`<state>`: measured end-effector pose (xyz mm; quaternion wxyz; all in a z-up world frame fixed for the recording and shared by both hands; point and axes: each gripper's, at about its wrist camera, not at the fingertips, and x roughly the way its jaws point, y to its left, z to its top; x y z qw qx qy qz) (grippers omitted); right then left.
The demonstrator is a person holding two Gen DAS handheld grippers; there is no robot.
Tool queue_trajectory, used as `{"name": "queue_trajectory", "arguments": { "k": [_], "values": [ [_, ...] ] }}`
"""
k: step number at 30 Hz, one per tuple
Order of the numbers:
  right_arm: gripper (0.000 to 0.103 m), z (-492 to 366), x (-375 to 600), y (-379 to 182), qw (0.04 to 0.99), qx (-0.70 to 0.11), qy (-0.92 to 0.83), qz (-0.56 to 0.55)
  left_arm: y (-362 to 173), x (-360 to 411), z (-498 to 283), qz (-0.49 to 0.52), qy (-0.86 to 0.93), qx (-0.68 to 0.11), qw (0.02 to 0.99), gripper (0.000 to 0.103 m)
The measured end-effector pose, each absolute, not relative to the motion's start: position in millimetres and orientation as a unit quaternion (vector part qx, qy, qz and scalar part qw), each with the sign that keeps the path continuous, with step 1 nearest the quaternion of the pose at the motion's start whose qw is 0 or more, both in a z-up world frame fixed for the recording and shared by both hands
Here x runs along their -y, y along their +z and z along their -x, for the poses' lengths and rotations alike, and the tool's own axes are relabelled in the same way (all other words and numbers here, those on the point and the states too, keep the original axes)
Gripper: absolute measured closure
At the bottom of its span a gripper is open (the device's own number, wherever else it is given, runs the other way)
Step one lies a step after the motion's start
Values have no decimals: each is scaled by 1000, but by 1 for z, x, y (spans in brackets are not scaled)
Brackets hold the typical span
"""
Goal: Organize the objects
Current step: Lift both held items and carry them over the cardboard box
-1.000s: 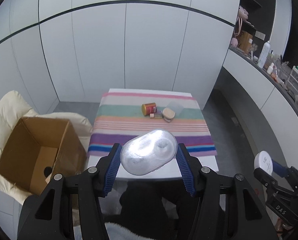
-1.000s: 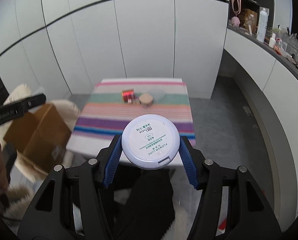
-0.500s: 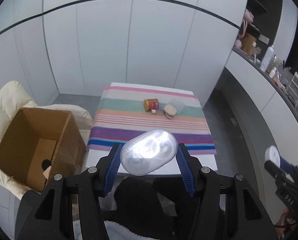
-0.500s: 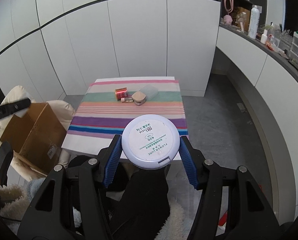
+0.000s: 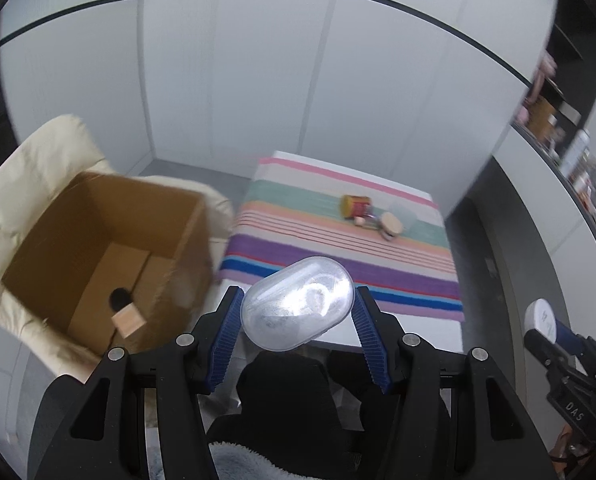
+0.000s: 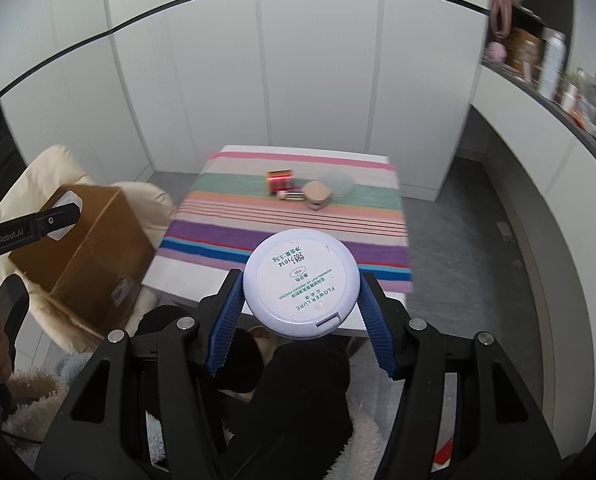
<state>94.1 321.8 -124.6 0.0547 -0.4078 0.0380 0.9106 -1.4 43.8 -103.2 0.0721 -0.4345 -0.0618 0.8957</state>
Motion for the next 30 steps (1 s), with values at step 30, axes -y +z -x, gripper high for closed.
{"name": "queue_trajectory", "arguments": {
  "k": [30],
  "values": [
    [43,17,-46,-133,-280,68,871,398,-65,162,-35,406,899,72,-148,47]
  ]
}}
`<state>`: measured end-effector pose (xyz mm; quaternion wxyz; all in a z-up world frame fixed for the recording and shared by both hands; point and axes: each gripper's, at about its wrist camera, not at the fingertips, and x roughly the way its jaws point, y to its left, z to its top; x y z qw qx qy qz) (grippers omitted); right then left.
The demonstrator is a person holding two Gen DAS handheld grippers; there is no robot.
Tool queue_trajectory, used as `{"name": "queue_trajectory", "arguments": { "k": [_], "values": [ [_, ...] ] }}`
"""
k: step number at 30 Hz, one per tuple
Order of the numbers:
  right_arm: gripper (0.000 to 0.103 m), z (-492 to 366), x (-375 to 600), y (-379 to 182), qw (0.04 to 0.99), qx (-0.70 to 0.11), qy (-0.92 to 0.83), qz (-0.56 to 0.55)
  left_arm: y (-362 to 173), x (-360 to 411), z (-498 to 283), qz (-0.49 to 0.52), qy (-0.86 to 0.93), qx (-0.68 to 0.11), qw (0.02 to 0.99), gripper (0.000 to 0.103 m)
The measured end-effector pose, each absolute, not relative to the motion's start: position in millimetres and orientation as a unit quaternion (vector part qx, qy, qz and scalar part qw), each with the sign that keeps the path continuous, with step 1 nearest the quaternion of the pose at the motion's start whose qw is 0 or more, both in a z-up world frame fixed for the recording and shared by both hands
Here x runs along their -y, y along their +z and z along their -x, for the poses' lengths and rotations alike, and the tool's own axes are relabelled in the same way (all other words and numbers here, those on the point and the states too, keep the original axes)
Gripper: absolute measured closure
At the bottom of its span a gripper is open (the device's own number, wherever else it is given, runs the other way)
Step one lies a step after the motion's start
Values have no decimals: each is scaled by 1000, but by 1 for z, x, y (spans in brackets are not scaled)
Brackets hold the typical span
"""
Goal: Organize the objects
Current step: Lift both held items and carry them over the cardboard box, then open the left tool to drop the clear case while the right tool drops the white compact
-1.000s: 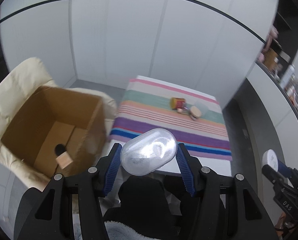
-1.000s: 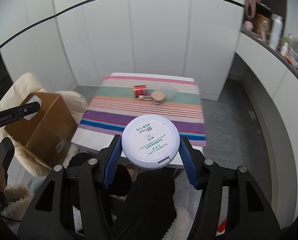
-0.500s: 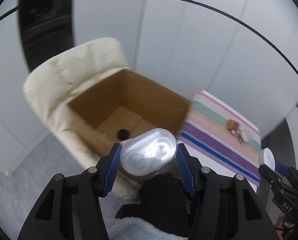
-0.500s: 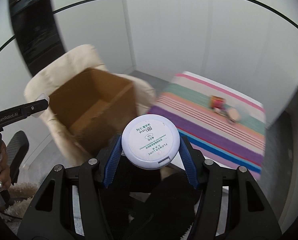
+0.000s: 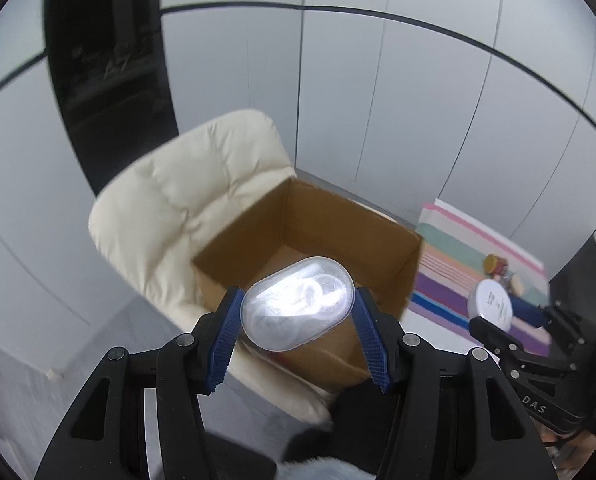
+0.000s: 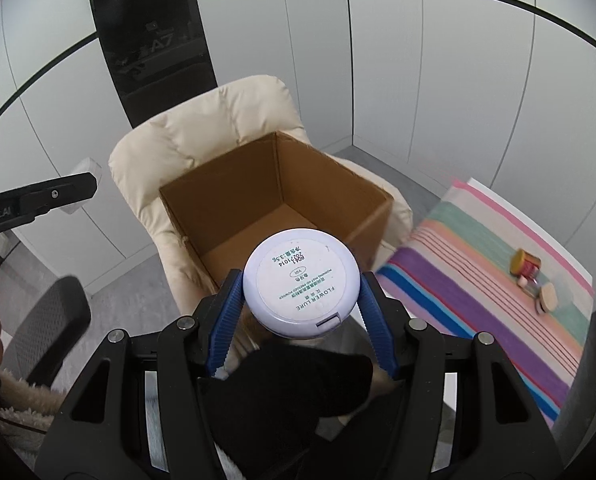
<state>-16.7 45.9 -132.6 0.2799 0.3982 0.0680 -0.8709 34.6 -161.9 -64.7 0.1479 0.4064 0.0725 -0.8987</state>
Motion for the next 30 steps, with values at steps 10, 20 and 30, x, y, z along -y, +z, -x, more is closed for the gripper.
{"name": "queue_trajectory", "arguments": {
  "k": [10,20,30],
  "values": [
    [43,73,-10,-132,262,-82,-885,-377,-114,168,63,-420,-897,-62,120,47],
    [24,140,17,-153,233,-71,-898,-367,-151,194,91,-425,-894,-64,126,0],
    [0,148,32,-162,247,-79,-892,-369,-154,219,86,-420,-891,-94,142,0]
  ]
}}
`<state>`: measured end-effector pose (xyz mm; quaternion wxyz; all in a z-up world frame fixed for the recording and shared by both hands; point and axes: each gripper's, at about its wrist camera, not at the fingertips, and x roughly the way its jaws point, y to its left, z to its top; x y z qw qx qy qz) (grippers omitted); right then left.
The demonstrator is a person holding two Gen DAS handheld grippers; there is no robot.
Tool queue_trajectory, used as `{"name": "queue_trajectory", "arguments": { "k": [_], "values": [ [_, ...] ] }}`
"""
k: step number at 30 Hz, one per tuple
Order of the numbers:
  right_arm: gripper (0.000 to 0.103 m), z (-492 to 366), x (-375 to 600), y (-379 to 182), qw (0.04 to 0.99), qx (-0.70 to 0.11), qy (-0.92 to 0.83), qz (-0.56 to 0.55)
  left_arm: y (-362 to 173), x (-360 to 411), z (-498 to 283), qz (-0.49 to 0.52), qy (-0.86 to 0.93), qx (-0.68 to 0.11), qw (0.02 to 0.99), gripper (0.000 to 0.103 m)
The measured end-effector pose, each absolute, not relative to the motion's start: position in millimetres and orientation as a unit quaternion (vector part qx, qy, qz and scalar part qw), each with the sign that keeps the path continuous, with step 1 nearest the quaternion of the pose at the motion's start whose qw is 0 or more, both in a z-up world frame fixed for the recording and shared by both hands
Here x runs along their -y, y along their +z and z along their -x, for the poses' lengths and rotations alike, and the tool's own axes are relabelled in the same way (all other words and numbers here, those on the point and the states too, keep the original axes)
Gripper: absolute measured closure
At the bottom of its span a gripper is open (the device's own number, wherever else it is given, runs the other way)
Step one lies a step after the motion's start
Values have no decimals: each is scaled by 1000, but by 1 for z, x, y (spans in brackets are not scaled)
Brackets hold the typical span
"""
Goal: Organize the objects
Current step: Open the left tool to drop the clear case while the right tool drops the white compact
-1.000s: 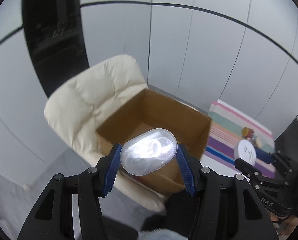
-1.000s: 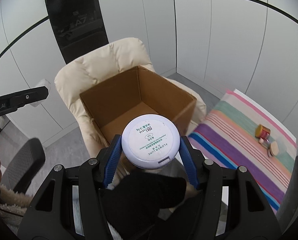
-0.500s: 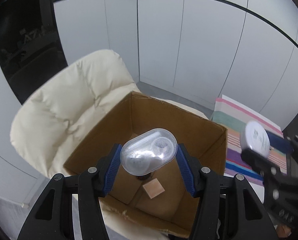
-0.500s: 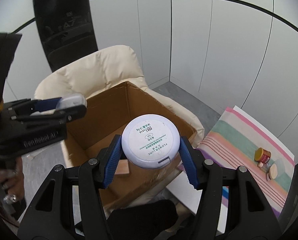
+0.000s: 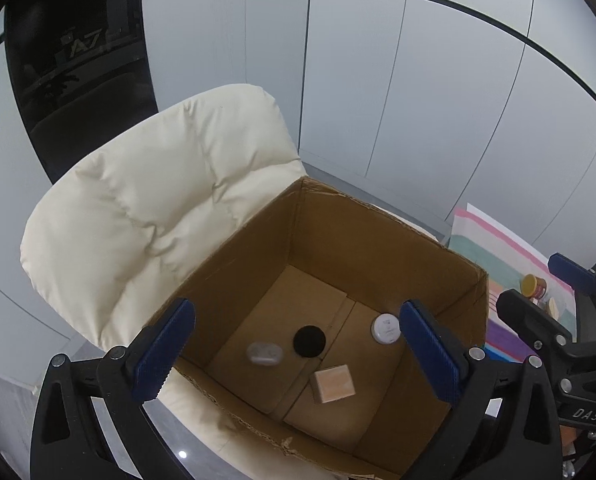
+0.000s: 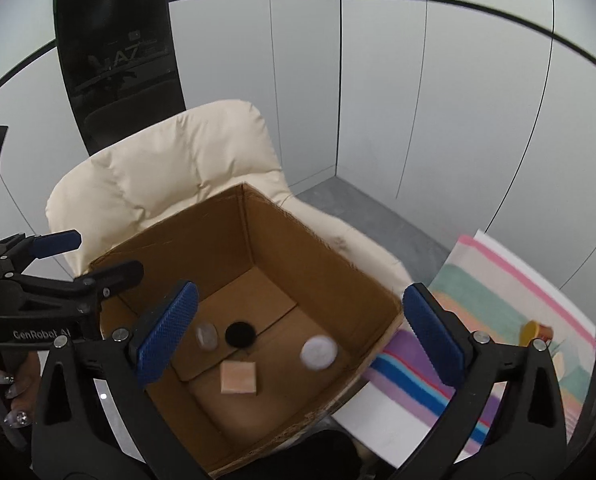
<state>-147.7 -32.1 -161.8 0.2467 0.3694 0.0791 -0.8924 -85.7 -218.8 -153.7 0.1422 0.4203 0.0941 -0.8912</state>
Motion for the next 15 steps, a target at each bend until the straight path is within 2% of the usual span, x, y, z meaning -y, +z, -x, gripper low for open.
{"name": "queue_trajectory", "arguments": {
  "k": [15],
  "values": [
    [0,144,21,-168,237,-74,-888,-386,-150,216,75,-426,-888,-80,153,0]
  ]
}}
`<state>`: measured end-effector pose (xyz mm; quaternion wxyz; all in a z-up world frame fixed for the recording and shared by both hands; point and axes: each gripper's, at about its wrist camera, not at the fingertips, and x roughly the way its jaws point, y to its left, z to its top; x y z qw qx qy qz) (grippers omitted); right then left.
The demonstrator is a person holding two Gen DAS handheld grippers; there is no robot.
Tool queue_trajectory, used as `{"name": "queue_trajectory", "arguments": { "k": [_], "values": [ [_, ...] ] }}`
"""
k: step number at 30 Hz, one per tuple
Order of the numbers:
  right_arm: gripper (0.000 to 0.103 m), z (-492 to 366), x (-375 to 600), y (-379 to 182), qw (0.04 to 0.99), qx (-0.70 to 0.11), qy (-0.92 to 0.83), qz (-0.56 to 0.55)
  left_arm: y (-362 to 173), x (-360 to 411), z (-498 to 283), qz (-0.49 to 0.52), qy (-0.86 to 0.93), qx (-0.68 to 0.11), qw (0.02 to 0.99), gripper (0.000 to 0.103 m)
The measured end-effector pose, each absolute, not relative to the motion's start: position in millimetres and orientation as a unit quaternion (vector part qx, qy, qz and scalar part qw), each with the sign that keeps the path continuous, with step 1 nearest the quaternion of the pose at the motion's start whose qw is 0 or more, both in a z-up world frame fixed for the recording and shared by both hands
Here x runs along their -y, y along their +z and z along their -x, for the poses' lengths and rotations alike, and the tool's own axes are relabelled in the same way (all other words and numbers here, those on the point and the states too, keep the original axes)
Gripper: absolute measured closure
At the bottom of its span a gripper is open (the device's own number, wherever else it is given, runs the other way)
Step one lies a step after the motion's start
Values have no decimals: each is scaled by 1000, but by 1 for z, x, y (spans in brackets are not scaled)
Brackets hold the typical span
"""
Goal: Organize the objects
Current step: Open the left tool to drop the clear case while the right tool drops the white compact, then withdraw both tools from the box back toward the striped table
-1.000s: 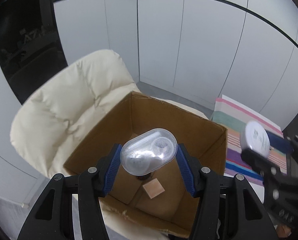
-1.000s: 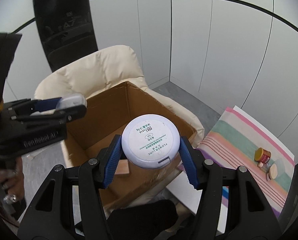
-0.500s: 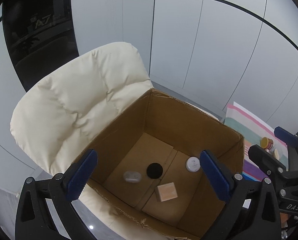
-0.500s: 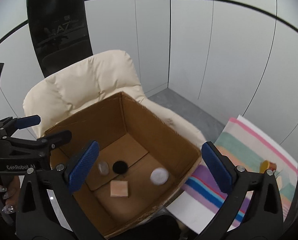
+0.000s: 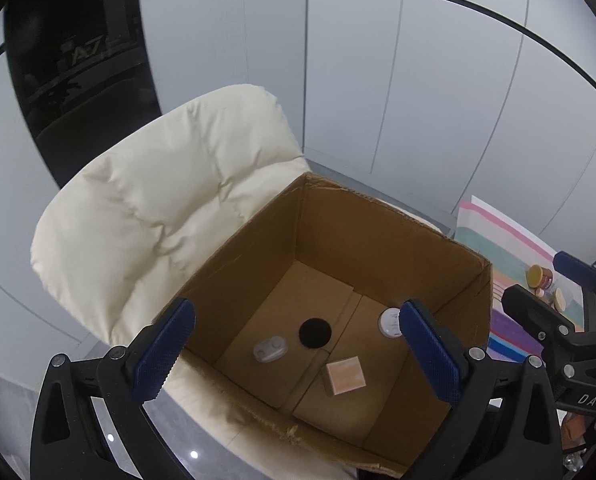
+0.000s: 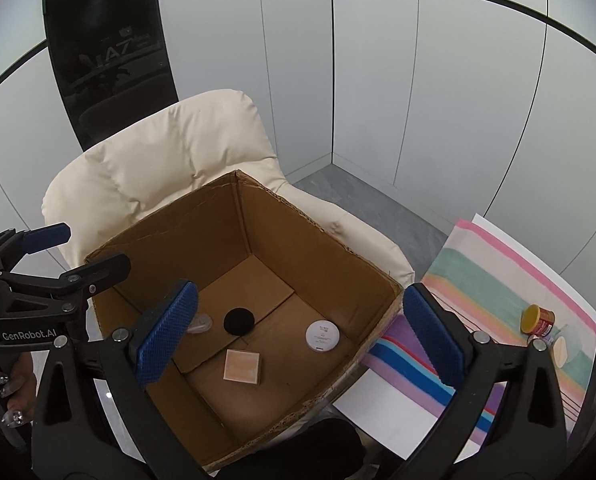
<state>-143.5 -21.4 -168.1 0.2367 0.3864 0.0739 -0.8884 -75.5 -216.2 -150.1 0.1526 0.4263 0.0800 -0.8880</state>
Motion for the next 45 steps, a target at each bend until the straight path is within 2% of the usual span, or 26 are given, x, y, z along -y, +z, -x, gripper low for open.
{"name": "queue_trajectory", "arguments": {
  "k": [9,22,28,45],
  "values": [
    [0,118,6,-154,236,-65,-880,-407,-138,216,22,-438,-878,-79,179,0],
    [0,10,-18,-163,249,-103,-855,-443,-132,197,-74,-453,-872,-76,170,0],
    [0,-11,-30,-164,242,-109,-856,-444,-131,200,-78,-451,-872,-92,168,0],
    [0,-3,-89,-144,174,-61,-886,-426,-137,167,-53,-447,-882,-42,143,0]
  ]
}}
